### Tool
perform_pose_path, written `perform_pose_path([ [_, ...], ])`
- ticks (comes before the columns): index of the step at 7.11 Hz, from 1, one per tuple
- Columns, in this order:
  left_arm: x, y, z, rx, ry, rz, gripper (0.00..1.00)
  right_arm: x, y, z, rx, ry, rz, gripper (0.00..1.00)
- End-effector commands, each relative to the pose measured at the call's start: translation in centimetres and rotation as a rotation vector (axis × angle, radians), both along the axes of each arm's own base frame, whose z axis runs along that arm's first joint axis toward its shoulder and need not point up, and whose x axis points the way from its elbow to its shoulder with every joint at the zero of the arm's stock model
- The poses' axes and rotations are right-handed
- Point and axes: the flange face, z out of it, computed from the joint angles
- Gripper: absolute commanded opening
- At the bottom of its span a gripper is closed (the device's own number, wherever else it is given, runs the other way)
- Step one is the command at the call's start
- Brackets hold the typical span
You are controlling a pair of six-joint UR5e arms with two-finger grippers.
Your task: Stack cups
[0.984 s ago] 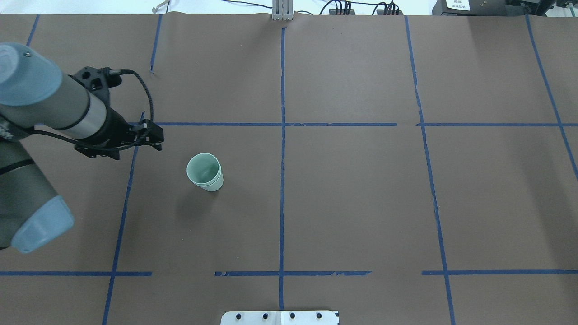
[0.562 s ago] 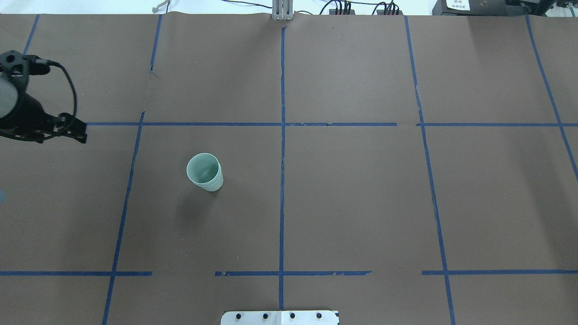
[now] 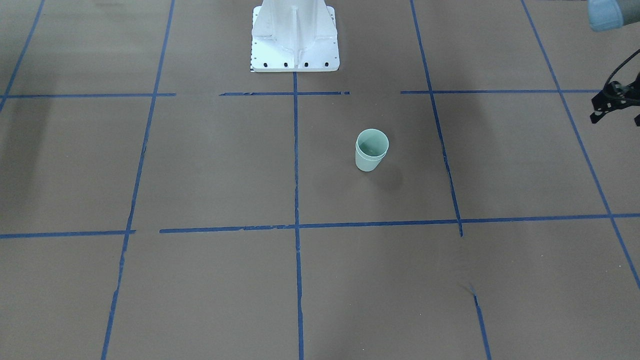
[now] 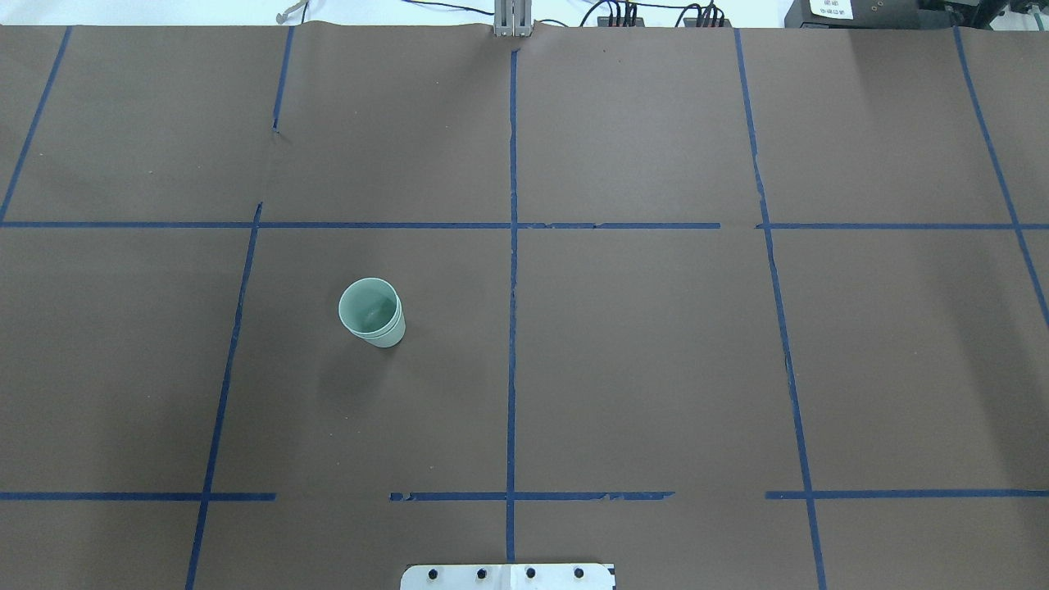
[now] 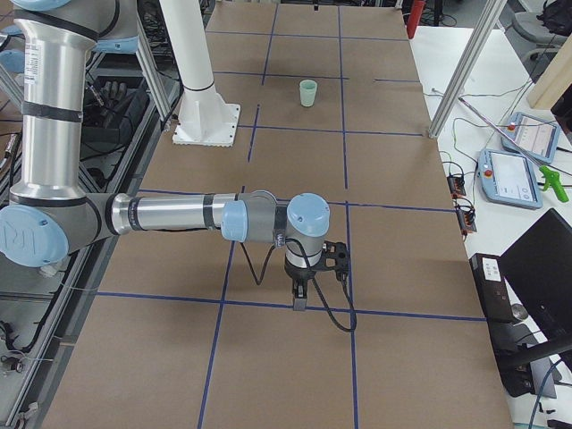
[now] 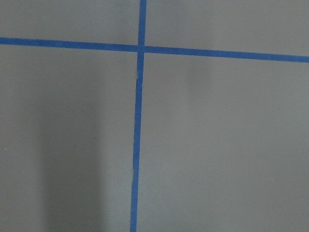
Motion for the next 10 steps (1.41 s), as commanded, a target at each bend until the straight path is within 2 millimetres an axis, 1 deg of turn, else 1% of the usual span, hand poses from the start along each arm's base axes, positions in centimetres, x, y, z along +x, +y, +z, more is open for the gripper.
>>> perform_pose_path([
  [1,-7.2,2.7,7.2,-0.02,-0.006,-0.008,1.0,0.0,0.0,0.0,0.0,0.0,-0.001,1.0],
  [2,-8.2,3.6,8.2,-0.032,-0.008,-0.018,1.0,0.0,0.0,0.0,0.0,0.0,0.001,1.0],
  [3,-8.1,3.9,8.6,-0.046,-0.008,-0.02,1.0,0.0,0.0,0.0,0.0,0.0,0.001,1.0],
  [6,-8.2,3.3,7.9,-0.025,-0.02,-0.016,1.0,0.0,0.1,0.1,-0.001,0.0,0.001,1.0],
  [7,-8.1,3.4,7.5,-0.017,-0.017,-0.016,1.0,0.0,0.0,0.0,0.0,0.0,0.001,1.0],
  [8,-8.2,3.5,8.0,-0.028,-0.022,-0.016,1.0,0.0,0.0,0.0,0.0,0.0,-0.001,1.0],
  [10,-8.1,3.5,7.7,-0.022,-0.016,-0.016,1.0,0.0,0.0,0.0,0.0,0.0,-0.001,1.0],
])
